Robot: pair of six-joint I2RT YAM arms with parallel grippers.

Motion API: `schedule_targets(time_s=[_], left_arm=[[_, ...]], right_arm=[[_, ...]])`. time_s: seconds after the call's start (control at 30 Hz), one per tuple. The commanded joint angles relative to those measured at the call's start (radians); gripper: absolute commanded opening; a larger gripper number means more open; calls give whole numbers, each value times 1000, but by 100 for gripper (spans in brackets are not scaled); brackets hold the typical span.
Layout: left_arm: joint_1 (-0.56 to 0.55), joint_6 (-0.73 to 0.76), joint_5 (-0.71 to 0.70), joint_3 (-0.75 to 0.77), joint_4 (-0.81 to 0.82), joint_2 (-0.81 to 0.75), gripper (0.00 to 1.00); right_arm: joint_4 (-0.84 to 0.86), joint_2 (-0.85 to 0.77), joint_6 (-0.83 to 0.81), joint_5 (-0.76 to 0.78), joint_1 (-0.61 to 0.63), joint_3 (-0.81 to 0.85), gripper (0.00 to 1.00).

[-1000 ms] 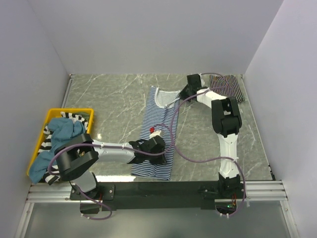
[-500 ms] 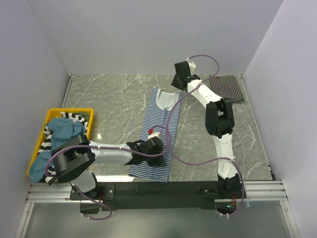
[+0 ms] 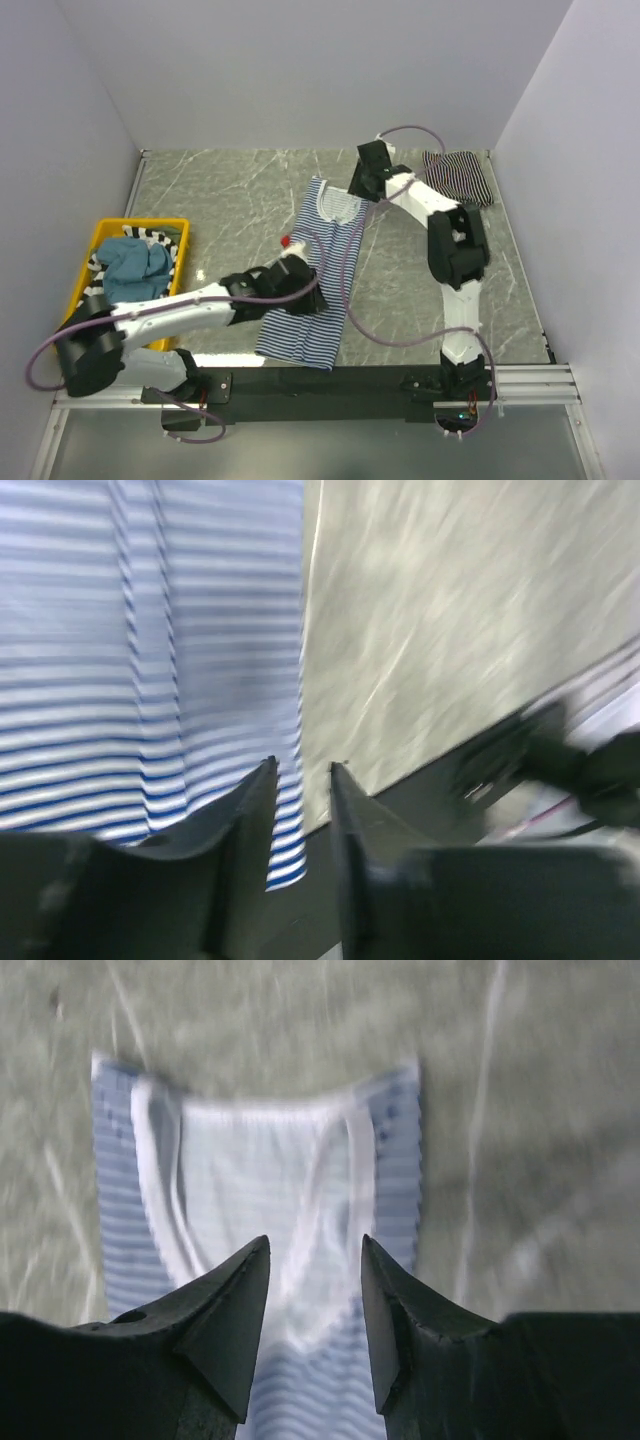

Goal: Fold and stack the tank tops
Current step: Fold the tank top

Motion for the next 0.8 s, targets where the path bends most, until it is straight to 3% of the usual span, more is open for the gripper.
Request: schedule_targets(time_s=[0.0,0.07,0.2,0.33,0.6,0.77], left_arm=[[103,9,-107,66,-110,-130,35],[172,-26,-121,32,-189,-172,38],[231,-100,-152,-57,-323,-250,56],[278,-152,-120,-150,-398,-310,59],[303,-181,4,-278,-441,-388,67],[303,-167,35,-288,-431,-348,66]], right_arm=[[88,-290,14,-119,0,-172,49],[127,-441,46,-147,26,-374,49],[205,-697,112,-171,160,-719,50],[208,-891,219,-116,387,-1004,51],[125,-1136,503,-39,774,-1280,54],[176,-1188,609,-65,859,-1370,57]])
